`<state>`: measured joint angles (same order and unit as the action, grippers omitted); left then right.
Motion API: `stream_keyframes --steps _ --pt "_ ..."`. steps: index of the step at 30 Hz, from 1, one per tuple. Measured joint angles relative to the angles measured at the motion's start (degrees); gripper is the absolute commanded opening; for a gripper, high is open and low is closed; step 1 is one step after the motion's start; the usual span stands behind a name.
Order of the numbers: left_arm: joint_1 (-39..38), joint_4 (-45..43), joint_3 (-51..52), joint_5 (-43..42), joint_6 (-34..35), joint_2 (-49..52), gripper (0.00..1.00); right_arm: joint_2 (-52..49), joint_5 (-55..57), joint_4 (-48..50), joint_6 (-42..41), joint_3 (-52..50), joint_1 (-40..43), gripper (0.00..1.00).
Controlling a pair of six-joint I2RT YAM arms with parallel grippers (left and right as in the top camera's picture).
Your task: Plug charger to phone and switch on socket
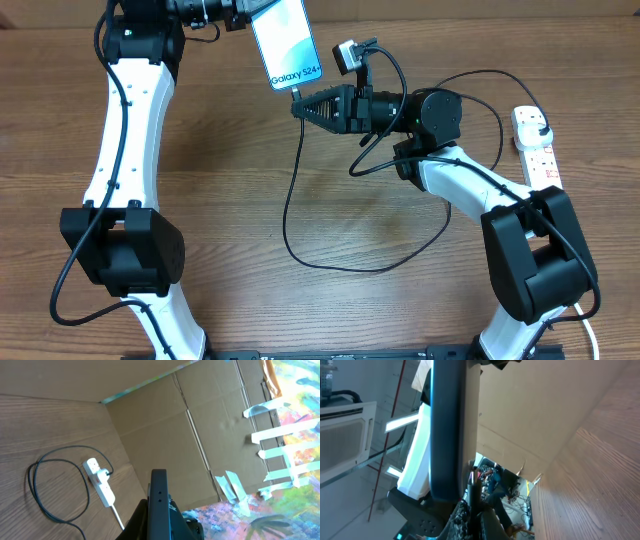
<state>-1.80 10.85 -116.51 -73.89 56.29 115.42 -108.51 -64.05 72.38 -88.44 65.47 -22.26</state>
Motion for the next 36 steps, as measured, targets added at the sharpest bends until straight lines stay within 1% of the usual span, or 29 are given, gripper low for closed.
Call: stream_keyframes --steps 7,17,27,36 --pt "0.0 3.1 0.0 0.2 -2.3 0.0 0.04 0.0 0.0 -1.1 1.2 0.0 0.0 0.04" --pt "0.7 2.8 0.0 0.4 -2.5 0.0 0.04 0.0 -0.2 -1.6 2.2 0.0 0.0 0.04" --pt "3.3 2.5 0.0 2.0 -2.5 0.0 0.04 0.0 -0.3 -2.6 2.8 0.0 0.1 0.04" --pt "1.5 3.0 0.0 1.9 -3.4 0.0 0.04 0.0 -0.2 -2.5 3.0 0.0 0.0 0.04"
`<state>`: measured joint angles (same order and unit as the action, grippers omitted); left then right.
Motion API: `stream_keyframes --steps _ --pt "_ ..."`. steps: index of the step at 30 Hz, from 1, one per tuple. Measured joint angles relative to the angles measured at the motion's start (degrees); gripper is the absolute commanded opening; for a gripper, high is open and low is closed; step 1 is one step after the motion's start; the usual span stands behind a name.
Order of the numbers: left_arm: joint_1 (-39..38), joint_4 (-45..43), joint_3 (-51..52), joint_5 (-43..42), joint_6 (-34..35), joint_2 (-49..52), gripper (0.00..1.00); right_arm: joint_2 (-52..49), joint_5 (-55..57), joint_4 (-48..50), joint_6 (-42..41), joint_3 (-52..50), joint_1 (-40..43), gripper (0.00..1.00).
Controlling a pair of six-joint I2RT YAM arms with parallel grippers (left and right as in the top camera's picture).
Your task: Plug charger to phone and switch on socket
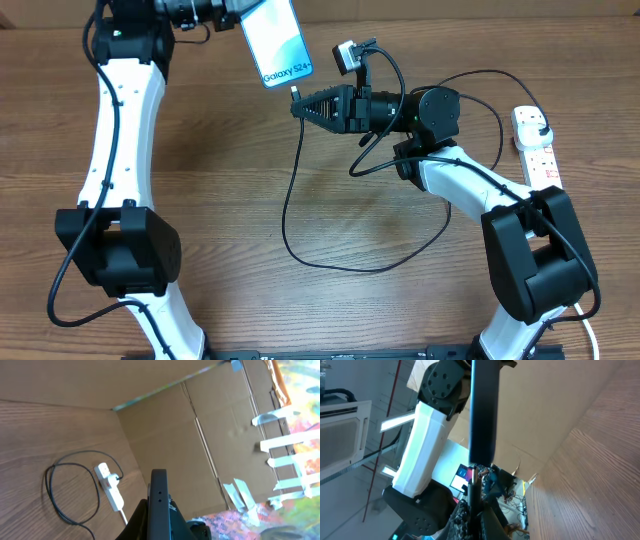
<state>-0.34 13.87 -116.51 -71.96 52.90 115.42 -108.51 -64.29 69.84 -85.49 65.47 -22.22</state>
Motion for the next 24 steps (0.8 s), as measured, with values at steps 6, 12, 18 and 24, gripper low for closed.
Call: stream_keyframes --steps 6,12,18,24 --pt "-0.8 0.7 0.0 0.0 -1.1 0.0 0.04 0.0 -0.4 0.0 0.0 0.0 0.0 0.04" --pt "-0.7 1.6 0.0 -0.3 -2.1 0.0 0.04 0.0 -0.3 0.0 0.2 0.0 0.0 0.04" --pt "-0.7 1.4 0.0 -0.4 -2.0 0.0 0.04 0.0 -0.4 -1.2 0.7 0.0 0.0 0.04" --pt "-0.7 -1.8 0.0 -1.6 -0.1 0.0 0.04 0.0 0.0 -2.8 1.1 0.0 1.0 0.04"
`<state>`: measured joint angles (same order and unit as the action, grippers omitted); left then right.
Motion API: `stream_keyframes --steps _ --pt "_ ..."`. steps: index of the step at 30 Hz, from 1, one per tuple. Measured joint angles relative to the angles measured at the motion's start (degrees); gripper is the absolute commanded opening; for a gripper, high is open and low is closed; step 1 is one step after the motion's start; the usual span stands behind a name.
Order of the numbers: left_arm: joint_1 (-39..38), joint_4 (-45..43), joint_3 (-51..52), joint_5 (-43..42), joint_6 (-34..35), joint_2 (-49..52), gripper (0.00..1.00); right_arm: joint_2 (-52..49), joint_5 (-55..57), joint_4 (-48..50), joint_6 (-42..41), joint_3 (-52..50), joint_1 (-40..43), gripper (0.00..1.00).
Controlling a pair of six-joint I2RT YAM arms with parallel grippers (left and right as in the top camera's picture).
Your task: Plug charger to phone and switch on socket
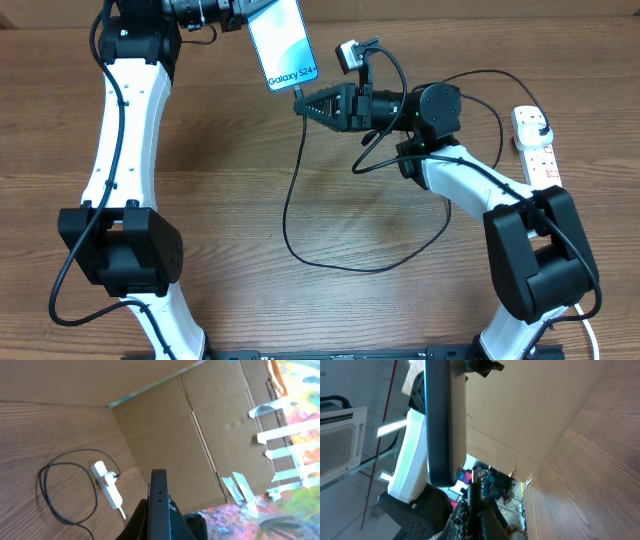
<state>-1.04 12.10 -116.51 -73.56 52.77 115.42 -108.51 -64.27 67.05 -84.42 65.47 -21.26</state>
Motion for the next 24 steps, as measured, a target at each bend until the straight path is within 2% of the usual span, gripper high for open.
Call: stream_keyframes --steps 24 --pt "0.0 -0.1 0.0 2.3 0.1 0.0 0.04 0.0 -0.1 0.7 0.1 0.0 0.3 0.04"
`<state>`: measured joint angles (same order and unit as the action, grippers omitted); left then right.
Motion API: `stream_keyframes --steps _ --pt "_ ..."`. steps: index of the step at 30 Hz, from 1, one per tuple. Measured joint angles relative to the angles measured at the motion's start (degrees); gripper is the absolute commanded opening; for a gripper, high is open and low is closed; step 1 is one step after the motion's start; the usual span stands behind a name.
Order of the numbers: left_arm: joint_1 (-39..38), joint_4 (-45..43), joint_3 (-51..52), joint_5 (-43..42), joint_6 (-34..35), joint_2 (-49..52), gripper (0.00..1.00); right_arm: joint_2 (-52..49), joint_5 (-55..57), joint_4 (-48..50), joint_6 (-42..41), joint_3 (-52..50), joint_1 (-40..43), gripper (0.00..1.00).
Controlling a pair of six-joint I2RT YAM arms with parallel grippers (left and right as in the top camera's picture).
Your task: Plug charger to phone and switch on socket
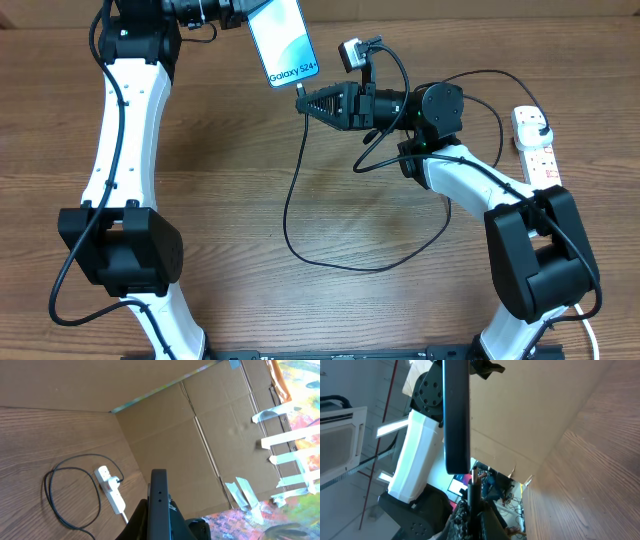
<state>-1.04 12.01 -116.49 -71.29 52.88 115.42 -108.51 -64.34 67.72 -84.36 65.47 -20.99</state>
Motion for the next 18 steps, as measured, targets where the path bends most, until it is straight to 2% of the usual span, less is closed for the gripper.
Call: stream_keyframes --steps 18 --pt "-0.1 0.4 0.0 0.0 -0.6 0.0 0.04 0.0 0.0 0.7 0.0 0.0 0.0 0.04"
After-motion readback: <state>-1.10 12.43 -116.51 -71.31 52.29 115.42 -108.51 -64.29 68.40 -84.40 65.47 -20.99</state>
